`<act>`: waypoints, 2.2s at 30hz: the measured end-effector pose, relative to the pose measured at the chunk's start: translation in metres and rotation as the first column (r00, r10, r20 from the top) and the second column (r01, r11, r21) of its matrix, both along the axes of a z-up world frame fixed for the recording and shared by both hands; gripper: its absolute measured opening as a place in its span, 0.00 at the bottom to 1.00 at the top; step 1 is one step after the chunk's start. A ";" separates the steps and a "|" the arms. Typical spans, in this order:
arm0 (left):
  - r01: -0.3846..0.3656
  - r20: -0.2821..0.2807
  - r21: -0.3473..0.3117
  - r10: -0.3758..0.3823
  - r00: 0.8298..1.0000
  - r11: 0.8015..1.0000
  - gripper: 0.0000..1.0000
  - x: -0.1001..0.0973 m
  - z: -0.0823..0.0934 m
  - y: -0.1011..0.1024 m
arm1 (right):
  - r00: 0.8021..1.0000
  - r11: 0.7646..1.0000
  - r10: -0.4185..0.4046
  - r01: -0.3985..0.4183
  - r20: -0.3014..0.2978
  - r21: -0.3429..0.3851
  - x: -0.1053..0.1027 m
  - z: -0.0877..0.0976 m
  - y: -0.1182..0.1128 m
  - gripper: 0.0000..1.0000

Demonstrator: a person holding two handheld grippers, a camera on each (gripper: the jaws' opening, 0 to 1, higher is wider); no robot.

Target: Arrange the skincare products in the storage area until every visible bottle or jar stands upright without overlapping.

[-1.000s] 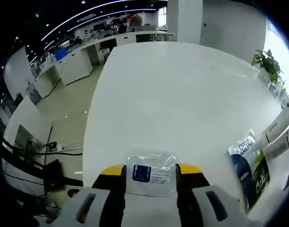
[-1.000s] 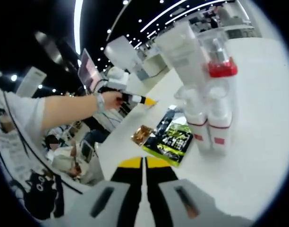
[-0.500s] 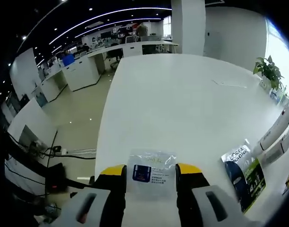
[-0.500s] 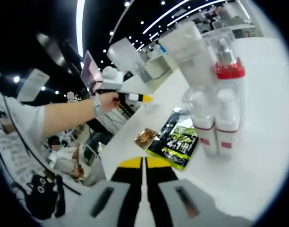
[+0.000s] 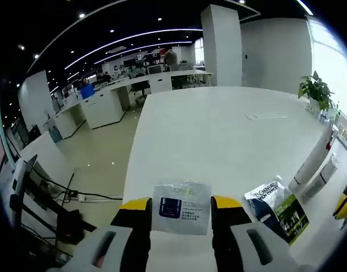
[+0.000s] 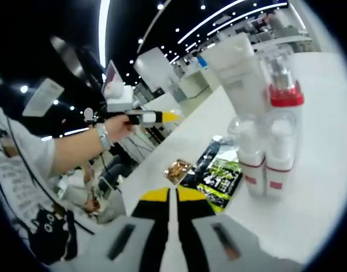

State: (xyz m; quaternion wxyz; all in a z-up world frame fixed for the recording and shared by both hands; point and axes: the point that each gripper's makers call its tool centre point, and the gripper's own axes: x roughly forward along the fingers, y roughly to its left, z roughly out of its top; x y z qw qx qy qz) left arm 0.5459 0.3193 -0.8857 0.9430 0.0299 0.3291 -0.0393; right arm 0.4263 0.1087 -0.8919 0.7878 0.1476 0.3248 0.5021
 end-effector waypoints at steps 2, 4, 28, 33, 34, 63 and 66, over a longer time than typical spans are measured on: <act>-0.005 0.026 -0.013 0.006 1.000 1.000 0.42 -0.003 0.007 -0.002 | 1.000 1.000 0.002 -0.002 -0.001 0.004 0.000 0.000 0.001 0.04; -0.007 0.047 -0.042 0.009 0.999 0.999 0.42 -0.007 0.014 -0.006 | 1.000 1.000 0.002 -0.002 -0.002 0.011 0.000 0.002 0.002 0.04; -0.027 0.177 -0.150 0.053 0.983 0.988 0.42 -0.072 0.039 -0.048 | 0.995 0.994 0.046 -0.055 0.094 0.098 -0.002 0.041 0.020 0.15; -0.023 0.211 -0.154 0.055 0.976 0.988 0.42 -0.082 0.046 -0.054 | 0.994 0.991 0.029 -0.042 0.104 0.123 -0.001 0.052 0.024 0.15; -0.021 0.227 -0.159 0.057 0.972 0.987 0.42 -0.084 0.050 -0.056 | 0.993 0.990 0.026 -0.042 0.116 0.137 -0.001 0.058 0.026 0.16; 0.174 0.323 -0.228 -0.094 0.942 0.958 0.43 -0.126 0.059 -0.147 | 0.999 0.965 -0.035 0.039 -0.018 0.260 0.013 0.079 0.047 0.08; 0.182 0.330 -0.208 -0.106 0.938 0.961 0.26 -0.128 0.059 -0.149 | 0.999 0.966 -0.036 0.044 -0.038 0.255 0.012 0.078 0.046 0.01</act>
